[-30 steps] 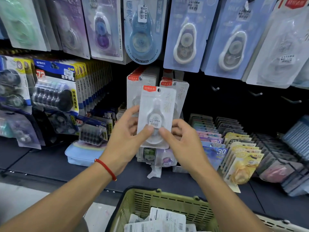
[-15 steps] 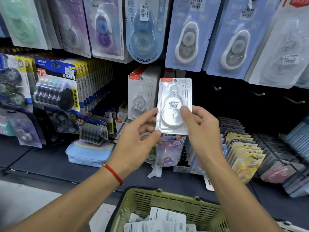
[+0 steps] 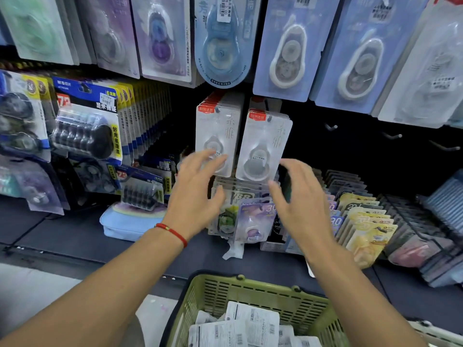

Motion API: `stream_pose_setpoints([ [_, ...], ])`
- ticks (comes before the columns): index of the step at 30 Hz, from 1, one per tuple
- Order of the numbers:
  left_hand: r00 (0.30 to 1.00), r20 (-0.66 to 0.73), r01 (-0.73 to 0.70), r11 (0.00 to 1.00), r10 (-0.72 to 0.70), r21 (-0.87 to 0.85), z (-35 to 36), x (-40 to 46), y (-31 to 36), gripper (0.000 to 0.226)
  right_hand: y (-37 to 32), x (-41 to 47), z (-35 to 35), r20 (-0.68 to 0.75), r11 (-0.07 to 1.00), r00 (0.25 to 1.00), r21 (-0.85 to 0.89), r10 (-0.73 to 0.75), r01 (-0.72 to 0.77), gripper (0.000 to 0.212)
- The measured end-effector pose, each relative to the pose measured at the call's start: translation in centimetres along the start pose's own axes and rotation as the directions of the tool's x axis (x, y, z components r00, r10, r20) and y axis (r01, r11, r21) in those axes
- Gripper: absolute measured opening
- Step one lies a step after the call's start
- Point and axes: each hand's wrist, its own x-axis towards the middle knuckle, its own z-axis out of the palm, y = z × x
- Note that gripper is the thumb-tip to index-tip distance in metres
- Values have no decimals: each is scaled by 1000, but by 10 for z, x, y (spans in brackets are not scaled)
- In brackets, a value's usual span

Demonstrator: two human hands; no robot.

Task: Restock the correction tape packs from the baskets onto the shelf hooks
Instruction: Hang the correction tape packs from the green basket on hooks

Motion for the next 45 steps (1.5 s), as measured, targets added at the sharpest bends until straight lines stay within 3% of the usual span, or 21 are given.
stream_pose_setpoints([
  [2, 999, -3, -52, 995, 52, 90, 3, 6, -5, 66, -2, 6, 13, 52, 964, 968, -95, -244, 248, 51],
  [3, 998, 20, -62, 991, 60, 117, 5, 7, -8, 71, -3, 11, 21, 103, 942, 951, -144, -290, 303, 54],
  [7, 992, 120, -59, 986, 41, 155, 12, 4, -16, 85, 0, 39, 46, 208, 938, 966, -275, -155, 210, 62],
  [18, 980, 195, -67, 984, 34, 163, 9, 5, -23, 89, 22, 103, 77, 332, 894, 936, -375, -117, 245, 77],
  [21, 981, 191, -75, 986, 46, 152, 6, 3, -23, 86, 20, 96, 74, 315, 884, 942, -398, -120, 246, 69],
  [25, 973, 225, -88, 983, 50, 163, 0, -7, -18, 76, 22, 63, 56, 278, 935, 953, -289, -122, 204, 51],
  [29, 869, 476, -266, 940, 137, 215, -2, -48, -27, 57, 32, 1, 33, 332, 994, 938, -11, -99, 109, 33],
  [31, 781, 618, -313, 914, 94, 257, 5, -86, -35, 54, 38, -29, 27, 469, 995, 878, 47, -97, 84, 24],
  [33, 679, 733, -286, 901, -50, 326, 19, -132, -45, 53, 41, -60, 33, 643, 998, 764, 55, -55, 26, 20],
  [36, 496, 821, -171, 895, -283, 412, 43, -202, -62, 63, 43, -120, 66, 853, 1000, 522, 1, -2, 3, 25],
  [38, 422, 835, -145, 883, -353, 446, 53, -236, -70, 73, 45, -173, 96, 939, 999, 342, -44, 45, -10, 44],
  [41, 408, 848, -153, 890, -339, 429, 60, -247, -75, 82, 45, -250, 132, 983, 989, 160, -111, 94, 99, 96],
  [43, 435, 825, -44, 906, -361, 421, 62, -240, -74, 80, 39, -290, 148, 989, 981, 112, -112, 95, 160, 123],
  [45, 465, 796, 40, 908, -387, 417, 63, -235, -71, 75, 36, -314, 158, 989, 960, 104, -127, 104, 251, 135],
])
